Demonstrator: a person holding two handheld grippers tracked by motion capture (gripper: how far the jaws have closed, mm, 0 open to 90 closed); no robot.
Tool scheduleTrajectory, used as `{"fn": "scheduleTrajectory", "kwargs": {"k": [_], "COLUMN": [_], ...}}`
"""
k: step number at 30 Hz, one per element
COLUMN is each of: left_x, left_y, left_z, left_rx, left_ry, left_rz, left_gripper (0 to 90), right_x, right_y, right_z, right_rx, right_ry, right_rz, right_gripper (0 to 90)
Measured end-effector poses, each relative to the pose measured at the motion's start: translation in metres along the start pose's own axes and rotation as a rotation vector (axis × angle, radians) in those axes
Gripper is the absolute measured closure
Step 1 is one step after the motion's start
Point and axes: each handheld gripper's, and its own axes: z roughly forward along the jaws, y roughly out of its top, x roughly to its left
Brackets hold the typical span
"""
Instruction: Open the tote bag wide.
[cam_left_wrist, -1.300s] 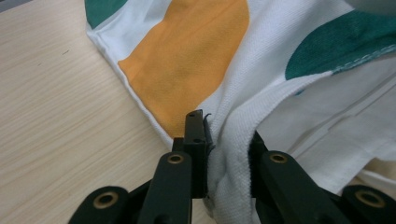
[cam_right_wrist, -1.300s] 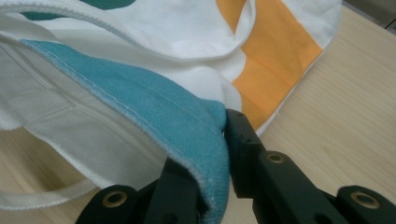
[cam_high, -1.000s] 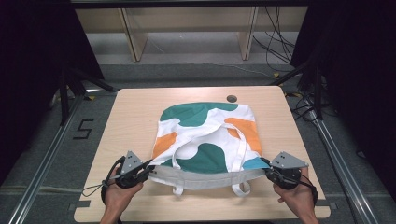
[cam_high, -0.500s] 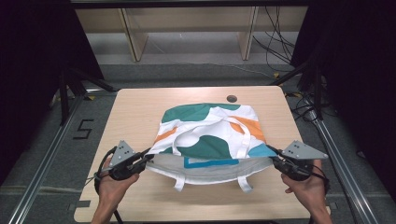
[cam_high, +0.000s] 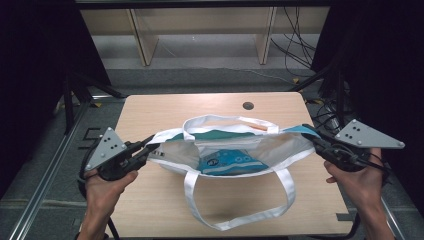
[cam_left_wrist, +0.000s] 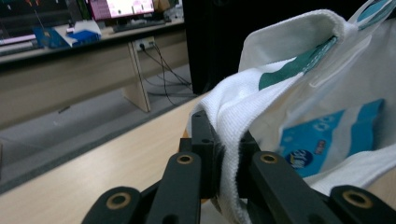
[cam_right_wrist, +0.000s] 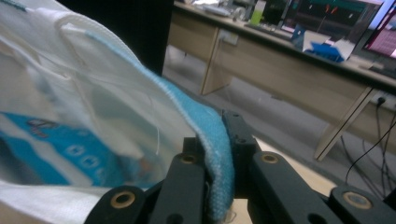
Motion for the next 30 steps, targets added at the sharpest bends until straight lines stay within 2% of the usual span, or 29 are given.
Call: {"fn": "scheduleTrajectory", "kwargs": {"k": [1,3,5,6,8,9,11,12,13,14,17,19,20,21,23,25,27,28,30], "left_x": [0.0,0.001,0.004,0.005,0.008,0.011,0.016,0.019,0.022,0.023,0.021,0.021,0.021,0.022,0.023,0.024,0.023,0.023,0.025], "left_y": [0.006,0.015,0.024,0.026,0.03,0.031,0.026,0.022,0.016,0.01,-0.006,-0.013,-0.016,-0.021,-0.026,-0.03,-0.032,-0.032,-0.034], "left_z": [-0.003,-0.005,-0.003,-0.002,0.002,0.006,0.016,0.021,0.026,0.03,0.037,0.038,0.038,0.039,0.039,0.041,0.043,0.045,0.051], "left_rx": [-0.007,-0.035,-0.057,-0.058,-0.062,-0.055,-0.035,-0.019,-0.002,0.008,0.059,0.065,0.066,0.073,0.091,0.09,0.104,0.112,0.118], "left_ry": [0.0,-0.005,-0.004,-0.007,-0.012,-0.012,-0.001,-0.006,-0.01,-0.018,-0.02,-0.021,-0.021,-0.024,-0.03,-0.039,-0.033,-0.029,-0.025], "left_rz": [0.0,-0.005,-0.021,-0.02,-0.031,-0.034,-0.048,-0.056,-0.084,-0.104,-0.096,-0.112,-0.116,-0.128,-0.136,-0.157,-0.15,-0.142,-0.15], "left_gripper": [84.7,84.7,84.8,84.8,84.8,84.8,84.7,84.6,84.5,84.4,84.1,84.0,83.9,83.8,83.3,82.6,82.4,82.4,82.3], "right_x": [-0.001,-0.004,-0.004,-0.008,-0.01,-0.011,-0.015,-0.017,-0.016,-0.017,-0.022,-0.023,-0.023,-0.021,-0.02,-0.02,-0.018,-0.02,-0.021], "right_y": [0.005,0.015,0.023,0.027,0.032,0.033,0.032,0.03,0.025,0.019,0.002,-0.006,-0.008,-0.01,-0.014,-0.017,-0.023,-0.026,-0.032], "right_z": [-0.002,-0.007,-0.011,-0.011,-0.011,-0.01,-0.003,0.0,0.005,0.01,0.024,0.031,0.032,0.034,0.037,0.038,0.04,0.043,0.046], "right_rx": [-0.02,-0.037,-0.031,-0.054,-0.057,-0.056,-0.049,-0.043,-0.021,-0.02,0.02,0.026,0.036,0.03,0.046,0.073,0.068,0.059,0.071], "right_ry": [-0.006,-0.004,0.011,-0.004,-0.01,-0.007,-0.016,-0.015,-0.013,-0.02,-0.038,-0.041,-0.024,-0.029,-0.025,-0.01,-0.018,-0.027,-0.031], "right_rz": [-0.022,-0.033,-0.009,-0.048,-0.049,-0.029,-0.023,-0.05,-0.012,-0.009,0.015,0.015,0.033,0.047,0.043,0.041,0.065,0.047,0.048], "right_gripper": [86.4,86.4,86.5,86.5,86.5,86.5,86.5,86.4,86.4,86.4,86.3,86.3,86.2,86.2,86.0,85.8,85.8,85.8,85.8]}}
